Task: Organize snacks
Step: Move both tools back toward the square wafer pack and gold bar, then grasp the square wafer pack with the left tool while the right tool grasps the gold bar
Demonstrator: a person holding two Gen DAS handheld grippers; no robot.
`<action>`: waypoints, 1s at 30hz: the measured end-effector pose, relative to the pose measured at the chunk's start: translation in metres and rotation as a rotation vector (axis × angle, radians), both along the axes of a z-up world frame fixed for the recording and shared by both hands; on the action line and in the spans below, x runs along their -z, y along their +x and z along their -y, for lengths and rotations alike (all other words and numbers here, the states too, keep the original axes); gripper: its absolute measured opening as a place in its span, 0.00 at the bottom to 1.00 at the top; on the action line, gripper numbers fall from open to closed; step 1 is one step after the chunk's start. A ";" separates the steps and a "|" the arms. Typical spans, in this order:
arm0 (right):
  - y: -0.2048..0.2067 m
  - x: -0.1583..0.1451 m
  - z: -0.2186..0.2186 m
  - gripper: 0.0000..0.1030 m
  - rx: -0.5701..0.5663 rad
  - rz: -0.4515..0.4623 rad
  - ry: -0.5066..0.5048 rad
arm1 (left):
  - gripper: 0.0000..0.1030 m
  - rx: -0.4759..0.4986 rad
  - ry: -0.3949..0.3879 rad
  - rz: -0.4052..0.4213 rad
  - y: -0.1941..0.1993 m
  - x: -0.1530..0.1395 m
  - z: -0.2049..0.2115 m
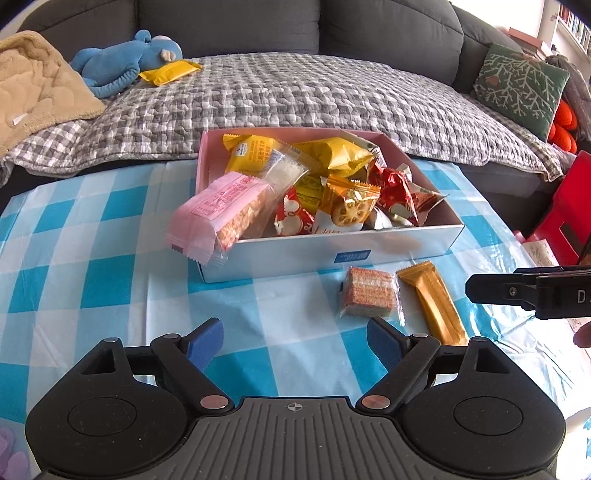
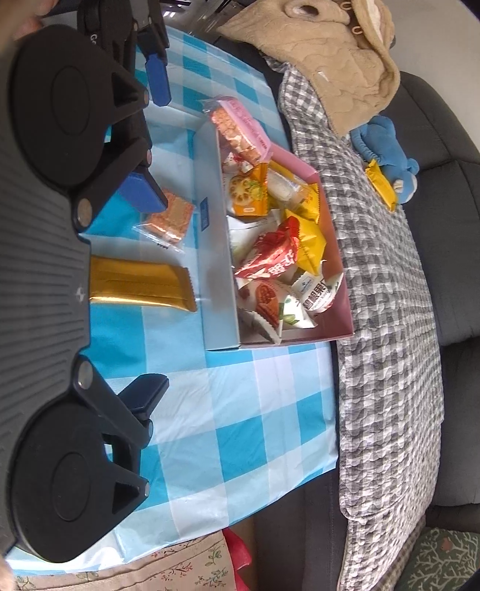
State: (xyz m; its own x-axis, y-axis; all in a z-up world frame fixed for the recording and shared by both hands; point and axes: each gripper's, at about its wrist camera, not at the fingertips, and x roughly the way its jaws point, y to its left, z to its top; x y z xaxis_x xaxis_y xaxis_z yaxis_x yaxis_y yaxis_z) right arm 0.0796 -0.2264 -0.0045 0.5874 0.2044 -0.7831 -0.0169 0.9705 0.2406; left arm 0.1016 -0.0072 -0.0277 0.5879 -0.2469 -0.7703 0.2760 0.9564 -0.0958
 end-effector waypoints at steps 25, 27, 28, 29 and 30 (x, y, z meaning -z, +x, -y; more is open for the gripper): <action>0.002 0.030 -0.030 0.27 -0.140 -0.061 -0.218 | 0.84 -0.018 0.095 -0.008 0.008 0.022 0.011; 0.004 0.030 -0.024 0.25 -0.127 -0.075 -0.198 | 0.84 -0.013 0.097 -0.005 0.009 0.023 0.015; 0.004 0.029 -0.023 0.24 -0.124 -0.076 -0.196 | 0.84 -0.009 0.101 -0.001 0.009 0.023 0.018; 0.003 0.029 -0.021 0.24 -0.121 -0.076 -0.195 | 0.84 -0.003 0.105 0.002 0.009 0.023 0.021; 0.002 0.029 -0.019 0.24 -0.117 -0.075 -0.193 | 0.84 0.003 0.108 0.004 0.009 0.024 0.024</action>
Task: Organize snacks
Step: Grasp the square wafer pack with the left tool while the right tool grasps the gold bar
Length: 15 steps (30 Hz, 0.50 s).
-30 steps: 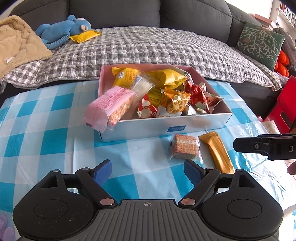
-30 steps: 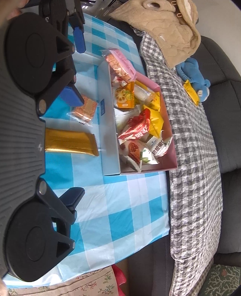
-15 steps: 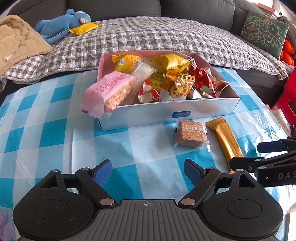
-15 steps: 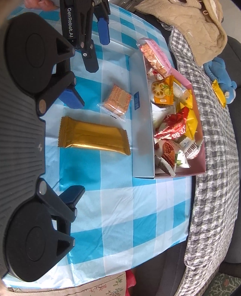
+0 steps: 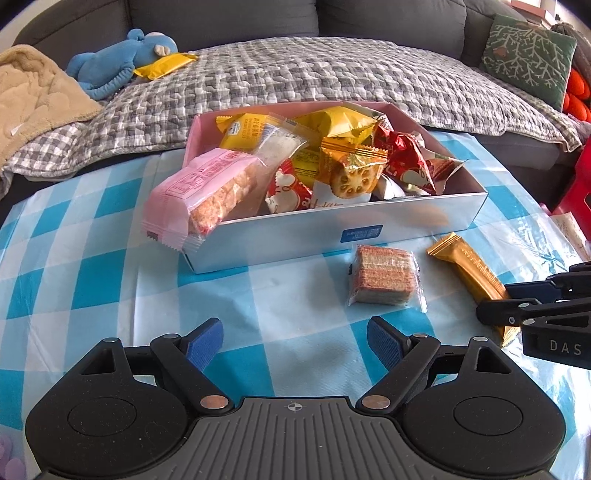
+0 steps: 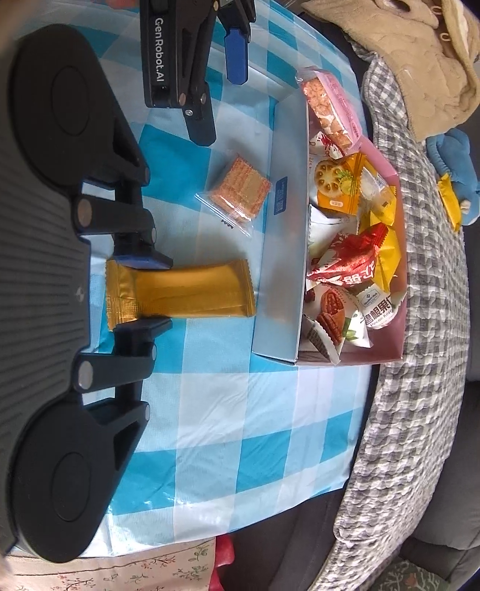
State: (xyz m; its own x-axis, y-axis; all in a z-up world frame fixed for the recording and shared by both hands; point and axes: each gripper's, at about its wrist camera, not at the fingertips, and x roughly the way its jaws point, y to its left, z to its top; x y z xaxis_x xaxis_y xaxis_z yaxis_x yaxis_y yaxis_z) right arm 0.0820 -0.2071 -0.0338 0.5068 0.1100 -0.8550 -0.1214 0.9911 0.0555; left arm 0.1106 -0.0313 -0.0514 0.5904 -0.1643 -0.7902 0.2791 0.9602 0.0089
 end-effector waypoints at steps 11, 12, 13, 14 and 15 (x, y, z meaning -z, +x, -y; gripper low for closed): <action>-0.003 -0.004 0.020 0.24 0.043 0.004 0.009 | 0.81 0.097 -0.038 0.046 0.004 0.001 0.036; -0.004 -0.004 0.022 0.24 0.047 0.003 0.011 | 0.81 0.099 -0.036 0.051 0.005 0.001 0.039; -0.005 -0.004 0.023 0.24 0.048 0.002 0.012 | 0.81 0.102 -0.035 0.055 0.006 0.002 0.042; -0.005 -0.004 0.024 0.24 0.050 0.002 0.012 | 0.80 0.104 -0.034 0.058 0.007 0.003 0.044; -0.005 -0.004 0.024 0.24 0.052 0.002 0.012 | 0.79 0.105 -0.032 0.060 0.008 0.004 0.046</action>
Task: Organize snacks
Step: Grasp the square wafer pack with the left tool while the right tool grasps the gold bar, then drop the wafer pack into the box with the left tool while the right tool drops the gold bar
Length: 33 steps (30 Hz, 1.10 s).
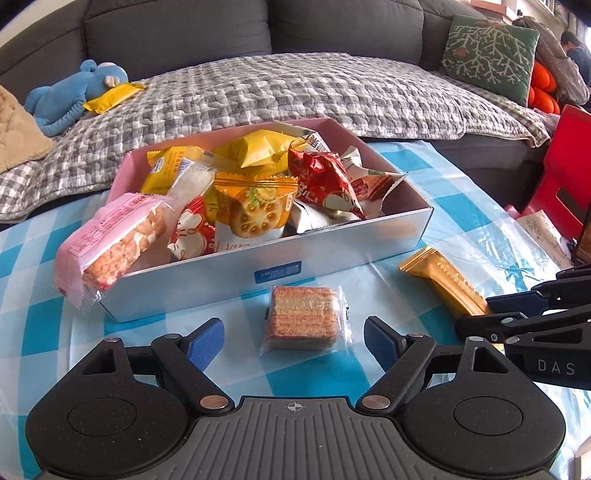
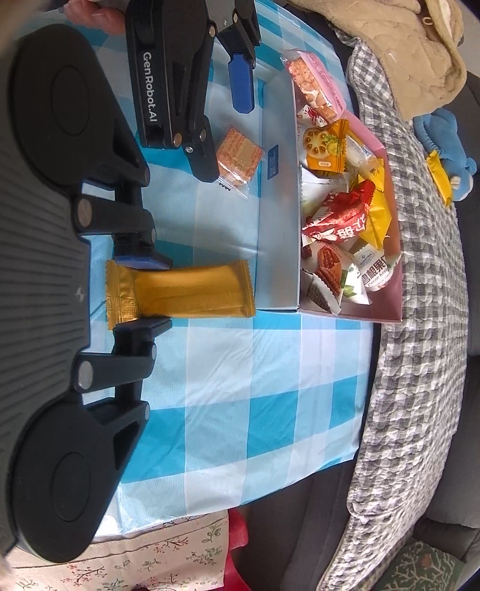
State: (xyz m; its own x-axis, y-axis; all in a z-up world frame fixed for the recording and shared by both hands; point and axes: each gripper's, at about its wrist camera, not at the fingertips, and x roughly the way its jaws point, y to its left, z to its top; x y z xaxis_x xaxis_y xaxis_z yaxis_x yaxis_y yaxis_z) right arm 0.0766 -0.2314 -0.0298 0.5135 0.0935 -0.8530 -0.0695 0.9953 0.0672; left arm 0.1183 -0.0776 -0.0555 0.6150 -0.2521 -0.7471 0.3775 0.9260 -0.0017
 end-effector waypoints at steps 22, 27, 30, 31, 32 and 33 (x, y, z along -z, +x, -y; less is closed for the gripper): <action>-0.004 -0.018 0.010 0.23 0.027 0.042 0.065 | 0.37 -0.001 -0.008 -0.029 -0.002 -0.009 -0.007; -0.004 -0.025 0.014 0.23 0.040 0.055 0.093 | 0.37 -0.005 -0.019 -0.042 -0.005 -0.017 -0.013; -0.005 -0.030 0.016 0.23 0.051 0.064 0.110 | 0.37 -0.001 -0.036 -0.041 -0.007 -0.025 -0.018; -0.004 -0.033 0.017 0.23 0.055 0.070 0.116 | 0.37 -0.002 -0.042 -0.038 -0.008 -0.029 -0.019; -0.004 -0.036 0.018 0.23 0.060 0.077 0.124 | 0.37 -0.003 -0.049 -0.035 -0.009 -0.032 -0.021; -0.003 -0.039 0.018 0.23 0.064 0.086 0.133 | 0.37 -0.005 -0.057 -0.033 -0.009 -0.036 -0.023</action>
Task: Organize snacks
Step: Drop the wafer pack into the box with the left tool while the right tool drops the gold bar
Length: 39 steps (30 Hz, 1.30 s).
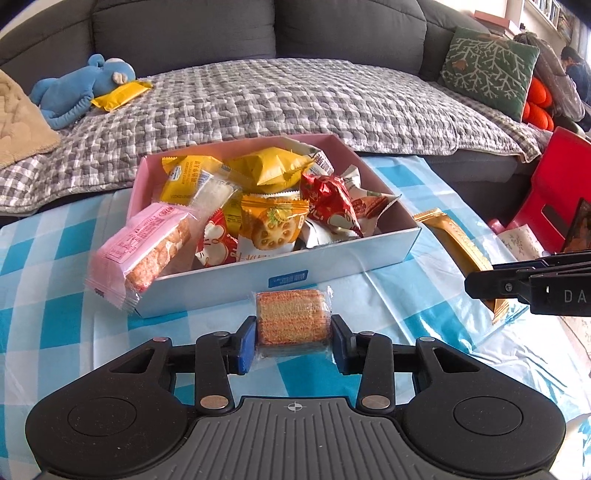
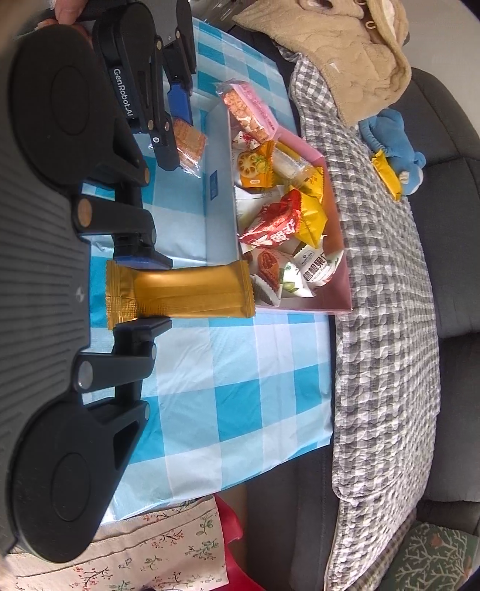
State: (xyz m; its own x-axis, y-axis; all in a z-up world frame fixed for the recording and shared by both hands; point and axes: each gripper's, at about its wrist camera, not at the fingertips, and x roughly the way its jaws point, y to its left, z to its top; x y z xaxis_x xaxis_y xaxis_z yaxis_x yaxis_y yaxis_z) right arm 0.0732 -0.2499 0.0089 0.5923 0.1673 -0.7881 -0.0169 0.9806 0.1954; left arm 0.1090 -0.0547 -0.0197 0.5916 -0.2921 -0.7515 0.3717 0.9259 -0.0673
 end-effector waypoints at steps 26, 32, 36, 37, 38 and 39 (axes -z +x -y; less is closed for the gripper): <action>0.137 -0.012 -0.041 0.24 -0.006 -0.004 0.047 | 0.38 -0.174 -0.032 0.062 0.129 -0.027 -0.033; 0.144 -0.009 -0.040 0.37 0.020 0.002 0.049 | 0.44 -0.154 -0.027 0.055 0.140 -0.019 -0.029; 0.135 -0.016 -0.035 0.56 0.037 0.023 0.037 | 0.56 -0.151 -0.017 0.069 0.129 -0.021 -0.028; 0.132 -0.018 -0.034 0.56 0.035 0.023 0.031 | 0.60 -0.148 -0.014 0.073 0.125 -0.023 -0.029; 0.128 -0.020 -0.032 0.57 0.036 0.022 0.028 | 0.65 -0.148 -0.015 0.074 0.122 -0.025 -0.029; 0.124 -0.021 -0.030 0.58 0.037 0.021 0.027 | 0.67 -0.150 -0.019 0.074 0.118 -0.027 -0.030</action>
